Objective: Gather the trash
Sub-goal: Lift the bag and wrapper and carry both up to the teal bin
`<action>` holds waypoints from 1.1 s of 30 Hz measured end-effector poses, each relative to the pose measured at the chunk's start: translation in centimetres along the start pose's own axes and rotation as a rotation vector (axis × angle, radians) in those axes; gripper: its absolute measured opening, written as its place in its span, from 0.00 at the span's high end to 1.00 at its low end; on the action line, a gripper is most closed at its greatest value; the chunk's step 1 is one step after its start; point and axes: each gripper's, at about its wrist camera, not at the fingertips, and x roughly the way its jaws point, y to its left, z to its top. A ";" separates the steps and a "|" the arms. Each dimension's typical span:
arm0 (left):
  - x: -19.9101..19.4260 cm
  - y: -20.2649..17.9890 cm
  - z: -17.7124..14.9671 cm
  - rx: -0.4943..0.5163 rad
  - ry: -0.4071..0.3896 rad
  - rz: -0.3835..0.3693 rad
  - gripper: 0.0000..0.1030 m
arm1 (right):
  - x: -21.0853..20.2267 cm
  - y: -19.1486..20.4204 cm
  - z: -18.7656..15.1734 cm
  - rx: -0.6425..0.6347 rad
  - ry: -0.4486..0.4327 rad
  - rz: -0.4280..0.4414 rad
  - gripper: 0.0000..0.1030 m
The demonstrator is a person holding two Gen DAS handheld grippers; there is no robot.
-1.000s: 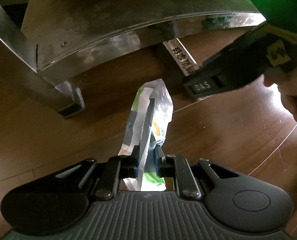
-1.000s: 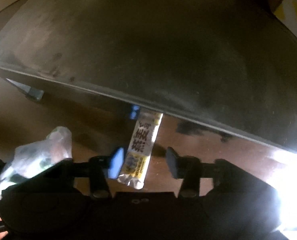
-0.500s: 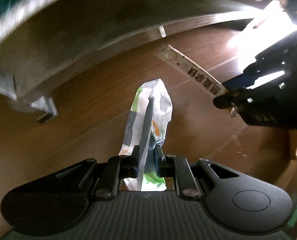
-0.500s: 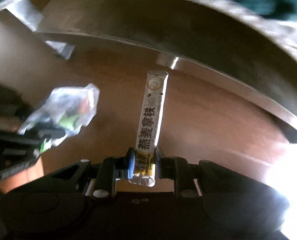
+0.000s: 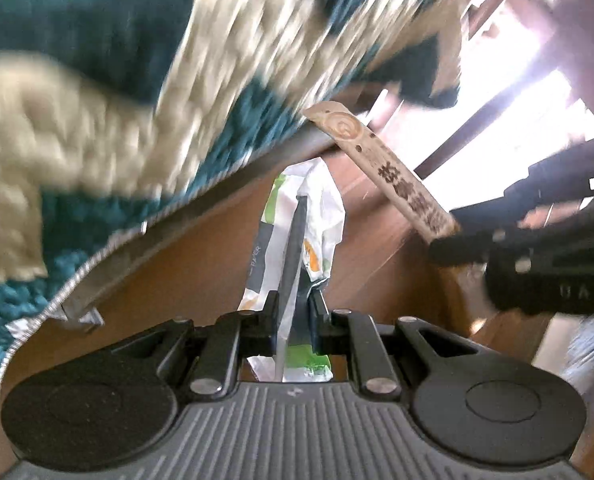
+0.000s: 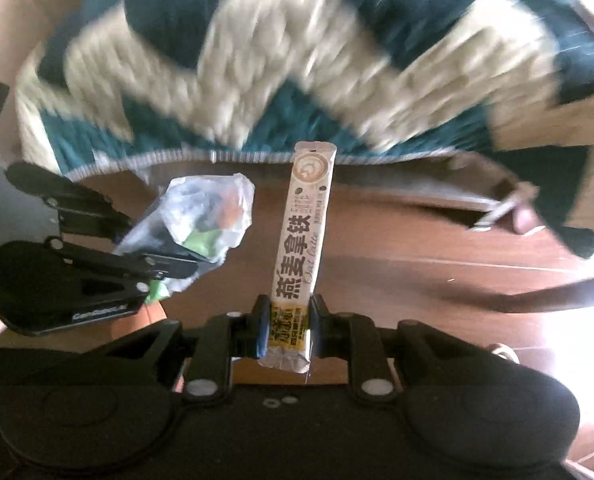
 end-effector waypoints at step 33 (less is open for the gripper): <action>-31.0 -40.1 21.8 0.234 -0.611 -0.057 0.86 | -46.2 -20.7 -9.8 0.266 -0.777 -0.174 0.81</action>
